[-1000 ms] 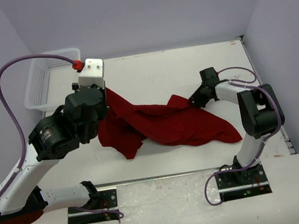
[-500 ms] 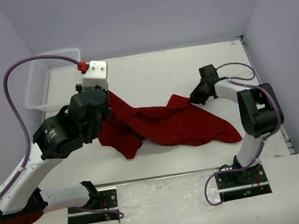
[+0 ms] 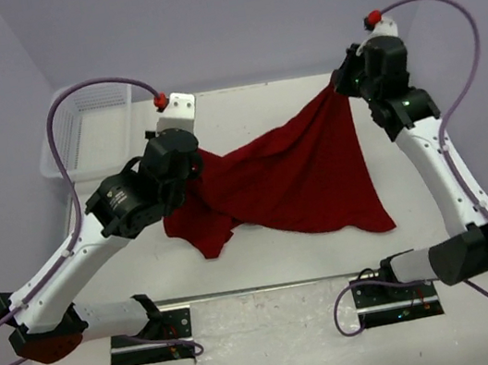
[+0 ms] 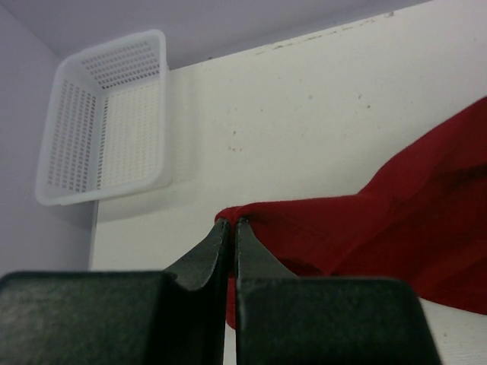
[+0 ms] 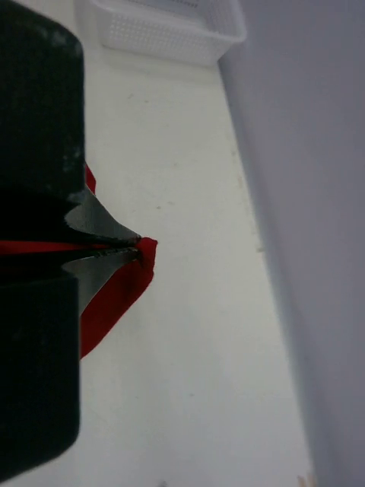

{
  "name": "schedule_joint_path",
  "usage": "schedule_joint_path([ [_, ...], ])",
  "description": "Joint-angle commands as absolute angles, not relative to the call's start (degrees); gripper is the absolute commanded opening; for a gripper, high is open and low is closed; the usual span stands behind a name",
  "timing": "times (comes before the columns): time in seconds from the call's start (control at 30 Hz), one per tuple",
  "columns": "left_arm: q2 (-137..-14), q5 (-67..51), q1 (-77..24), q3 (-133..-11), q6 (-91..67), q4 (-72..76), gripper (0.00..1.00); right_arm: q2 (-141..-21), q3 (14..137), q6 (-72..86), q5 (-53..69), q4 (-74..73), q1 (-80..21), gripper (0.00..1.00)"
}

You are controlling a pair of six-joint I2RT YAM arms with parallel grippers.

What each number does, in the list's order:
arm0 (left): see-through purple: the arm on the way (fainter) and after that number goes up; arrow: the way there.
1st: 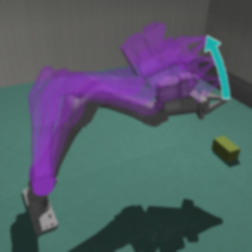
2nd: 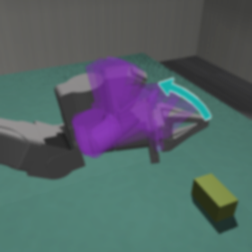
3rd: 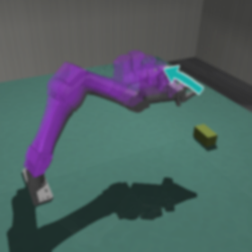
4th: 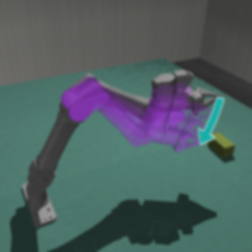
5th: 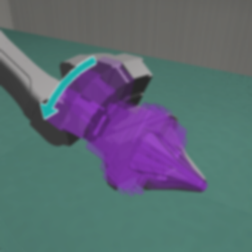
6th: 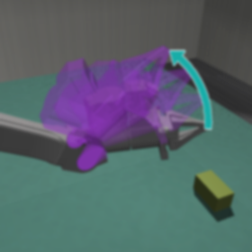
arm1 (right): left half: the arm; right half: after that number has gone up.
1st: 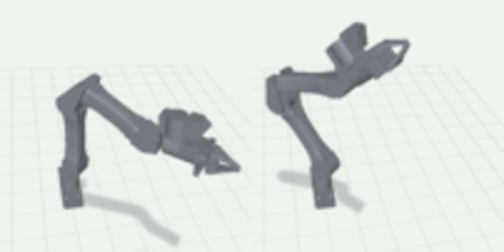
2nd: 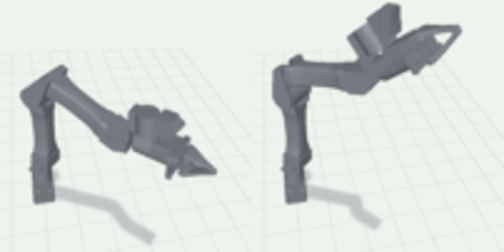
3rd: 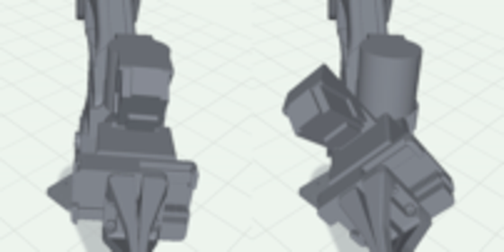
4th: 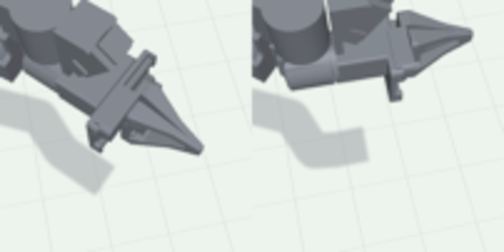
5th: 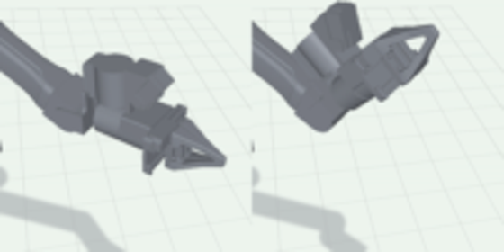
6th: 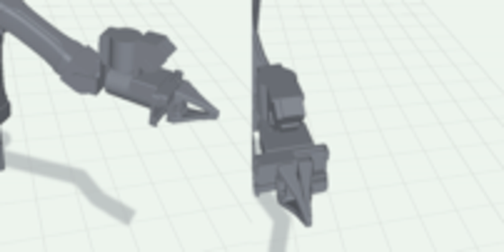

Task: Fold and stack the t-shirts
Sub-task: Flatten out the tshirt

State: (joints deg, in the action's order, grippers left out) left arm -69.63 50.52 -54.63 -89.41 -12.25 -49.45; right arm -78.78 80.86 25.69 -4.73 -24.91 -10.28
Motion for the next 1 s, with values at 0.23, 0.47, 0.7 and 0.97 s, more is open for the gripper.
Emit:
schedule_joint_path([
  [0.23,-66.8,38.9,-54.0,-116.0,-4.7,-44.9,0.0,-64.0,108.0,11.1,-2.5,-44.4,-10.7,0.0],
  [0.47,-58.5,20.2,-53.8,-125.2,-2.9,-44.0,0.0,-55.6,117.9,10.4,6.9,-53.7,-11.9,0.0],
  [0.7,-58.0,4.1,-50.9,-132.6,-4.7,-38.4,0.0,-50.6,127.7,13.3,17.0,-55.6,-11.6,0.0],
  [0.97,-76.9,27.6,-50.9,-127.7,1.3,-40.0,0.0,-58.5,113.7,13.1,-1.6,-52.9,-11.5,0.0],
])
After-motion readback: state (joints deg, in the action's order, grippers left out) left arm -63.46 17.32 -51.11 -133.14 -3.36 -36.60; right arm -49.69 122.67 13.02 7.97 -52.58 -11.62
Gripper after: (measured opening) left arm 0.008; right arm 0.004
